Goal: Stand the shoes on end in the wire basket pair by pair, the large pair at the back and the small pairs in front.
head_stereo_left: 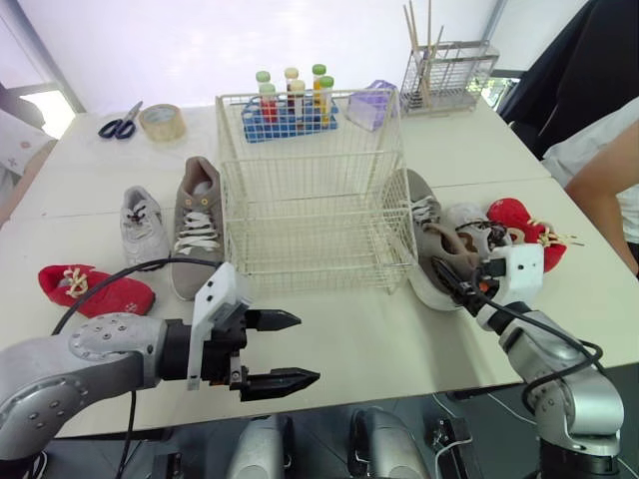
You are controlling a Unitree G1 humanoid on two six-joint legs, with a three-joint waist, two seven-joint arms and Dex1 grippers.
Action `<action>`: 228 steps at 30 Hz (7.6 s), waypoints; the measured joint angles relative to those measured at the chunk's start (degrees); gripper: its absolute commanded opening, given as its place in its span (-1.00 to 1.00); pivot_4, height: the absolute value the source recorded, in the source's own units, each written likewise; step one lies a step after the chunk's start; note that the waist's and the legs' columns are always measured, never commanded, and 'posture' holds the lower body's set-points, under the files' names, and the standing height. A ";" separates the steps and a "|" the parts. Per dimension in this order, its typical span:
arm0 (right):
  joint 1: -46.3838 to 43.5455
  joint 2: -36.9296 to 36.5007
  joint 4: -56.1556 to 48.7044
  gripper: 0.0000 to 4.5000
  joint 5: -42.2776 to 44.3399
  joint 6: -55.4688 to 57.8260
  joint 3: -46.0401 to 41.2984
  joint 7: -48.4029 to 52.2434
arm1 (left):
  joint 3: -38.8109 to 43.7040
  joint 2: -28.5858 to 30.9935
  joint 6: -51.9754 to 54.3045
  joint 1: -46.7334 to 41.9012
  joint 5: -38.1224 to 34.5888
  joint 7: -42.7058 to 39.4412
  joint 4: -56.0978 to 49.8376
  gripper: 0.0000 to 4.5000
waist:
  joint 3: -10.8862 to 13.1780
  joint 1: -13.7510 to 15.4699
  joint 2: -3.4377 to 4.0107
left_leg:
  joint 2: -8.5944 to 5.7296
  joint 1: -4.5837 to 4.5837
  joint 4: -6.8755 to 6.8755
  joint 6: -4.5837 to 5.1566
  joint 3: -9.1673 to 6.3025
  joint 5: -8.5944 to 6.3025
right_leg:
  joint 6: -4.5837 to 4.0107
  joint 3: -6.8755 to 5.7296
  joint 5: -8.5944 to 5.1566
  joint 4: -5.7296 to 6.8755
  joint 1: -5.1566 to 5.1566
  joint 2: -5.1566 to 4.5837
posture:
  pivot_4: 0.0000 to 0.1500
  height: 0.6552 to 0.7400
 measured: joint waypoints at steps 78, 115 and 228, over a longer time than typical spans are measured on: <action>-85.46 -43.26 37.81 -0.86 31.43 -45.41 46.53 75.52 | -16.60 -0.36 13.93 -52.47 14.96 -52.87 46.95 0.29 | 0.94 -1.18 -0.18 | 0.01 -0.47 -0.09 -0.41 0.81 0.27 | 0.10 0.47 0.04 0.41 -1.04 0.04 | 1.00 1.00; -46.67 -15.46 23.38 0.58 64.31 19.30 0.57 21.27 | 12.56 -17.18 5.38 -31.56 -15.74 -1.42 32.35 -0.43 | 0.82 0.14 -0.84 | -0.07 -0.13 0.21 -0.32 0.51 0.24 | 0.11 0.67 0.08 0.69 -0.54 -0.03 | 1.00 1.00; -86.88 -7.71 103.49 0.96 -2.83 -43.52 3.68 66.42 | 23.07 1.80 4.43 -18.92 -6.96 -4.12 24.37 0.54 | 1.02 -1.66 -0.66 | 0.13 -0.32 -0.02 -0.39 0.82 0.25 | 0.11 0.92 0.07 0.68 -1.03 -0.01 | 1.00 1.00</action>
